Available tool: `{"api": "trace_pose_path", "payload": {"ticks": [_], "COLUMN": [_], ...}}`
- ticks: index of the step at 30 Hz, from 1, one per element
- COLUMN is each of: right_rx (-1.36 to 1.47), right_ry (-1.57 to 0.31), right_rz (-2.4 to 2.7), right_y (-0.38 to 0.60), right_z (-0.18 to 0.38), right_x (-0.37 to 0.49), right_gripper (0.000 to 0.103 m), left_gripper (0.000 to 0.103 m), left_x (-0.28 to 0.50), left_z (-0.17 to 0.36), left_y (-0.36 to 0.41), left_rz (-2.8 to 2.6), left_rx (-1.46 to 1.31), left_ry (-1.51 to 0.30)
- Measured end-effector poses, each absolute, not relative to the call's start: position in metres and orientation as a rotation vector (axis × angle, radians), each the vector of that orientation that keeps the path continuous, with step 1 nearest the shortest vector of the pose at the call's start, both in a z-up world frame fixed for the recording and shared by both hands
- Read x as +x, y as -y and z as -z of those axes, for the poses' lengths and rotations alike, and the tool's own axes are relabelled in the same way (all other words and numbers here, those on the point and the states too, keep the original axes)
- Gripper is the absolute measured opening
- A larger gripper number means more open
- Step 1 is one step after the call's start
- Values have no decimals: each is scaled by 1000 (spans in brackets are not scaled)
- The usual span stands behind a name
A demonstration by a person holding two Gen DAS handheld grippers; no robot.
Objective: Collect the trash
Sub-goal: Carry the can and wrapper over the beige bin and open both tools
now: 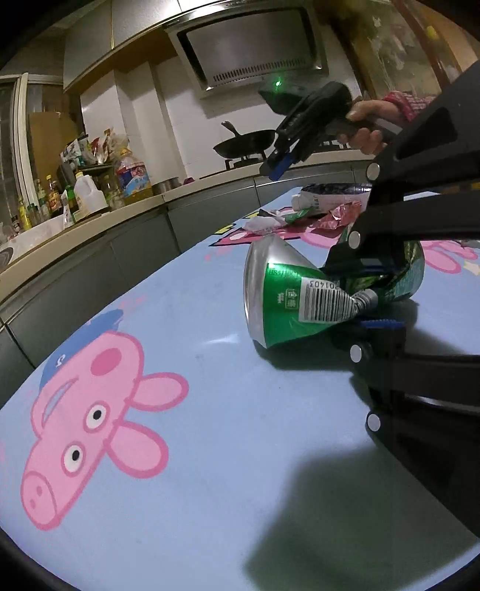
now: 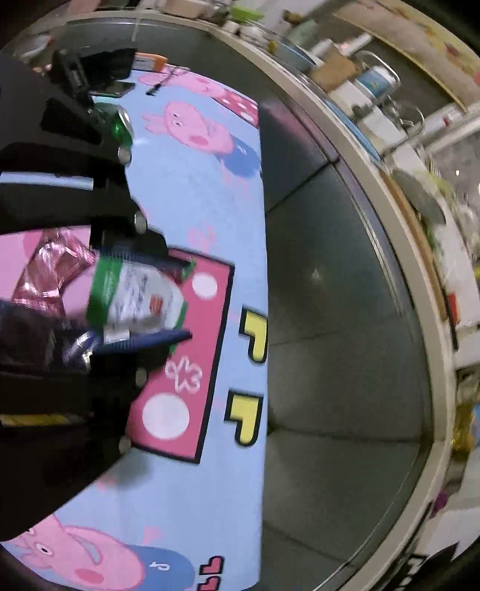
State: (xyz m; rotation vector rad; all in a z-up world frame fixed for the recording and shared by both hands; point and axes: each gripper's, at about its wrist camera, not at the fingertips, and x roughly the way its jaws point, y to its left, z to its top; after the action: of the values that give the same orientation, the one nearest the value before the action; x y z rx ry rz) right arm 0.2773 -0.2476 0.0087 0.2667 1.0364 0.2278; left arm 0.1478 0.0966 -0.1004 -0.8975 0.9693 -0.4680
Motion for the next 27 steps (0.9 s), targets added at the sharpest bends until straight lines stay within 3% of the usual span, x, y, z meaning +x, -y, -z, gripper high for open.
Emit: {"api": "trace_pose_path", "payload": {"ticks": [6, 9, 13, 17, 19, 20, 21, 23, 27], "right_rx": [200, 5, -273, -585, -619, -625, -609, -594, -429], "right_ry": [-1047, -1020, -1042, -1037, -1047, -1058, -1051, -1052, -999], "right_rz": [-290, -414, -494, -391, -374, -378, -404, -412, -504], "right_y": [226, 188, 152, 129, 126, 124, 123, 123, 125], "right_z": [-5, -11, 3, 33, 43, 48, 47, 43, 15], "right_x": [263, 226, 180, 157, 158, 159, 158, 153, 130], "right_gripper": [46, 47, 63, 65, 57, 37, 7, 1, 1], "left_gripper": [17, 17, 17, 17, 17, 17, 17, 16, 13], "left_x": [143, 138, 133, 127, 124, 122, 121, 116, 106], "left_z": [94, 93, 93, 88, 88, 88, 87, 83, 76], "left_y": [-93, -94, -98, -93, -89, -88, -86, -83, -78], "left_rz": [483, 489, 488, 486, 489, 490, 492, 494, 508], "left_rx": [-841, -831, -822, -790, -782, -778, -773, -758, -732], "left_ry": [-980, -988, -992, -991, -998, -1001, -1004, -1008, -1010]}}
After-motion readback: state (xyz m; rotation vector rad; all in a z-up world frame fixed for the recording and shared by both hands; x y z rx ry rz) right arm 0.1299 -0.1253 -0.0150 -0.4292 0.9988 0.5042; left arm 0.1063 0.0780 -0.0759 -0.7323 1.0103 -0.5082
